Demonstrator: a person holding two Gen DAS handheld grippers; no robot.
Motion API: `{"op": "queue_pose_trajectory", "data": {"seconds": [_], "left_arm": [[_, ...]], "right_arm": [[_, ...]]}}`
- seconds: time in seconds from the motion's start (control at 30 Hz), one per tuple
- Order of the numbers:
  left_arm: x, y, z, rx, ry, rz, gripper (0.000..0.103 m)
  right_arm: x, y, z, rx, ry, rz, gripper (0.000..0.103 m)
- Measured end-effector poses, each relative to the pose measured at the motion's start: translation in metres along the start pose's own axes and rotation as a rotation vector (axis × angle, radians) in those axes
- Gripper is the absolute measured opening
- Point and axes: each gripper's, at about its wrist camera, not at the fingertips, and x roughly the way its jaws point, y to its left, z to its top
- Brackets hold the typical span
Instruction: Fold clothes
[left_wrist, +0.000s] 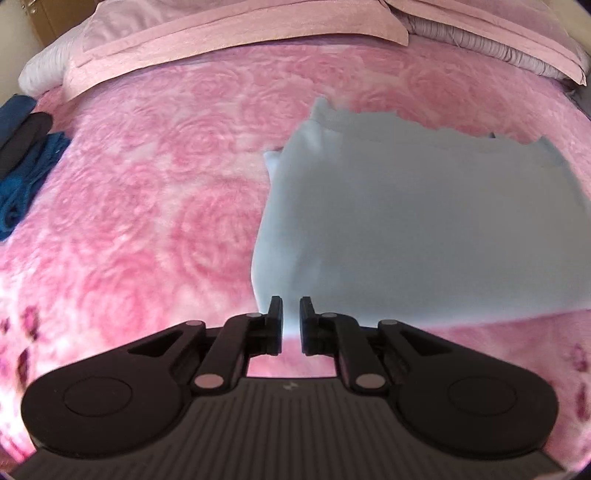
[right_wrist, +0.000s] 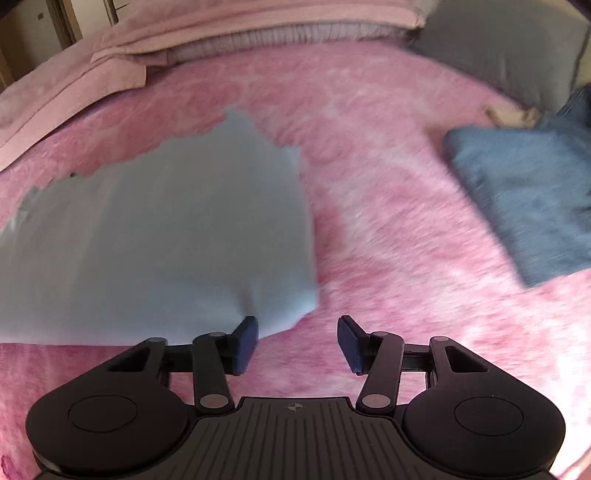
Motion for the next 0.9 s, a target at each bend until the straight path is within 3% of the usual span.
{"op": "queue_pose_trajectory", "data": {"seconds": [0.1,0.27,0.4,0.5,0.63,0.9], "left_arm": [[-0.036,-0.009,-0.012,-0.056,0.065,0.006,0.011],[-0.099,-0.021,-0.036,-0.149,0.096,-0.039,0.02],[-0.141,-0.026,-0.041,-0.131,0.077,-0.051,0.02],[-0.174,-0.027,-0.039,-0.12,0.022,-0.017,0.024],[-0.212,-0.026,-0.03,-0.121,-0.048,-0.025,0.028],[-0.245,-0.02,-0.018,-0.097,-0.1,-0.035,0.029]], "right_arm": [[-0.028,0.0,0.0,0.028,0.051,0.054,0.052],[-0.083,0.02,-0.004,0.03,0.116,0.17,0.052],[-0.121,0.042,0.0,-0.063,0.094,0.199,0.052],[-0.148,0.05,0.003,-0.082,0.077,0.201,0.052],[-0.18,0.055,0.002,-0.103,0.062,0.223,0.052],[-0.22,0.058,-0.002,-0.102,0.049,0.242,0.052]]}}
